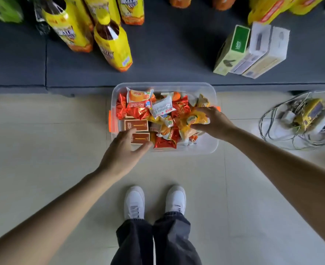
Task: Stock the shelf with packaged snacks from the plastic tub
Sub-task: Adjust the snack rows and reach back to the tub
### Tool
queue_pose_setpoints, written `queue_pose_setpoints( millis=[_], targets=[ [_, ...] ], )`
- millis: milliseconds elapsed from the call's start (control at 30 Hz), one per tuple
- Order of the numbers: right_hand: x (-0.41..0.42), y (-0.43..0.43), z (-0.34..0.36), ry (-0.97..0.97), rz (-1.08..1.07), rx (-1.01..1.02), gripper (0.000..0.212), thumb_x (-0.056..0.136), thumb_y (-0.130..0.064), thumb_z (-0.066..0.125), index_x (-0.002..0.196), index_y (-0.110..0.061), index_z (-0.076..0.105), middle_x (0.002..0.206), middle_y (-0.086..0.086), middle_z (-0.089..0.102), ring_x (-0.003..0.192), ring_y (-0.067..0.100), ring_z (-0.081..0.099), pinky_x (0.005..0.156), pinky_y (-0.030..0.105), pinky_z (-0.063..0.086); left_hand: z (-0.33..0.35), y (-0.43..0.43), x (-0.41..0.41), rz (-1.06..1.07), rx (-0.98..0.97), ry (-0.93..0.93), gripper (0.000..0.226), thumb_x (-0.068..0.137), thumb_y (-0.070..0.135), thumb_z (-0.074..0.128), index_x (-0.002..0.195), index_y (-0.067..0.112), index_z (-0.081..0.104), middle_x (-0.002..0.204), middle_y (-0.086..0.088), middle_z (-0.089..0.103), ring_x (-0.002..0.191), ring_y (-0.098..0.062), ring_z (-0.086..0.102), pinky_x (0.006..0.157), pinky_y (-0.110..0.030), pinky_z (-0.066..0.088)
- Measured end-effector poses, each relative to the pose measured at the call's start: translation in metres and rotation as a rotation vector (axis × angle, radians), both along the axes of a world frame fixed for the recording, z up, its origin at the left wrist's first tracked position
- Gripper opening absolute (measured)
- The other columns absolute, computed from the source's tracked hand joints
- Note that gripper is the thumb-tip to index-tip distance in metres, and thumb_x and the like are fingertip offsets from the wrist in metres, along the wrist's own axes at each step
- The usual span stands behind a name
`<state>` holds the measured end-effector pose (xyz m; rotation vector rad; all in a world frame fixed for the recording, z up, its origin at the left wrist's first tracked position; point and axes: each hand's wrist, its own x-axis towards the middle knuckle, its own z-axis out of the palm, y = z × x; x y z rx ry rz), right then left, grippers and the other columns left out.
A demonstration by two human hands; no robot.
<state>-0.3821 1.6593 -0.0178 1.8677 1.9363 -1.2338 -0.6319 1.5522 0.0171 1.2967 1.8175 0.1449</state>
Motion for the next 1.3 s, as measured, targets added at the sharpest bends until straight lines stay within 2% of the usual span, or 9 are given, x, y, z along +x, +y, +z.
queue_pose_setpoints(
  millis=[267,467,600,767,833,967,1100,1233,1300],
  targets=[
    [0.017,0.018,-0.11,-0.086,0.314,0.015,0.065,0.079,-0.028,0.075,0.138,-0.017,0.048,0.142,0.004,0.049,0.127,0.022,0.046,0.103,0.033,0.038,-0.101,0.014,0.009,-0.149,0.103,0.003,0.075,0.083,0.06,0.047,0.146,0.022,0.033,0.151,0.007,0.035,0.137,-0.011,0.034,0.106,-0.025,0.029],
    [0.038,0.03,-0.149,-0.212,0.67,0.372,0.069,0.081,-0.029,0.072,0.142,-0.016,0.043,0.145,0.003,0.044,0.133,0.02,0.037,0.111,0.029,0.028,-0.163,0.044,0.013,-0.25,0.336,0.016,0.078,0.079,0.061,0.044,0.148,0.026,0.031,0.153,0.015,0.029,0.131,0.004,0.028,0.104,-0.02,0.028],
    [0.045,0.039,-0.171,-0.194,0.794,0.611,0.063,0.067,-0.03,0.082,0.124,-0.009,0.062,0.116,0.009,0.066,0.108,0.029,0.057,0.095,0.039,0.045,-0.201,0.055,0.013,-0.342,0.479,0.048,0.079,0.082,0.066,0.042,0.149,0.025,0.03,0.153,0.017,0.025,0.126,0.015,0.015,0.104,-0.008,0.015],
    [0.048,0.047,-0.171,-0.141,0.892,0.826,0.045,0.067,-0.042,0.078,0.104,-0.02,0.069,0.092,-0.004,0.068,0.092,0.019,0.045,0.083,0.033,0.028,-0.233,0.057,0.012,-0.465,0.659,0.175,0.078,0.083,0.067,0.036,0.144,0.019,0.04,0.15,0.005,0.036,0.135,-0.006,0.031,0.11,-0.022,0.02],
    [0.04,0.043,-0.159,-0.116,0.85,0.764,0.046,0.073,-0.05,0.065,0.109,-0.021,0.068,0.095,-0.006,0.066,0.097,0.014,0.038,0.089,0.032,0.025,-0.234,0.052,0.013,-0.461,0.687,0.142,0.077,0.083,0.065,0.039,0.143,0.017,0.041,0.149,0.002,0.039,0.135,-0.009,0.033,0.111,-0.017,0.017],
    [0.004,0.02,-0.13,-0.035,0.731,0.566,0.054,0.083,-0.051,0.054,0.128,-0.022,0.058,0.119,-0.008,0.059,0.121,0.014,0.042,0.106,0.034,0.024,-0.217,0.035,0.017,-0.329,0.639,-0.126,0.081,0.078,0.062,0.057,0.145,0.021,0.036,0.143,0.014,0.036,0.127,0.01,0.03,0.1,0.004,0.015],
    [-0.038,-0.009,-0.117,0.177,0.711,0.529,0.047,0.09,-0.038,0.057,0.134,-0.022,0.052,0.129,-0.005,0.055,0.117,0.011,0.051,0.092,0.016,0.035,-0.208,0.023,0.013,-0.281,0.59,-0.271,0.077,0.072,0.065,0.063,0.139,0.041,0.032,0.134,0.028,0.039,0.122,0.019,0.034,0.095,0.0,0.03],
    [-0.062,-0.016,-0.127,0.274,0.717,0.52,0.043,0.092,-0.034,0.059,0.133,-0.025,0.052,0.122,-0.007,0.053,0.111,0.011,0.053,0.092,0.027,0.044,-0.207,0.011,-0.001,-0.163,0.614,-0.266,0.054,0.069,0.065,0.063,0.118,0.053,0.044,0.118,0.029,0.049,0.113,0.01,0.047,0.088,-0.004,0.037],
    [-0.069,-0.013,-0.129,0.415,0.61,0.424,0.039,0.089,-0.035,0.06,0.126,-0.022,0.058,0.118,-0.01,0.056,0.107,0.004,0.053,0.091,0.019,0.044,-0.204,0.002,-0.007,-0.079,0.641,-0.265,0.042,0.07,0.062,0.063,0.109,0.05,0.051,0.111,0.026,0.055,0.106,0.004,0.054,0.083,-0.008,0.043]
  ],
)
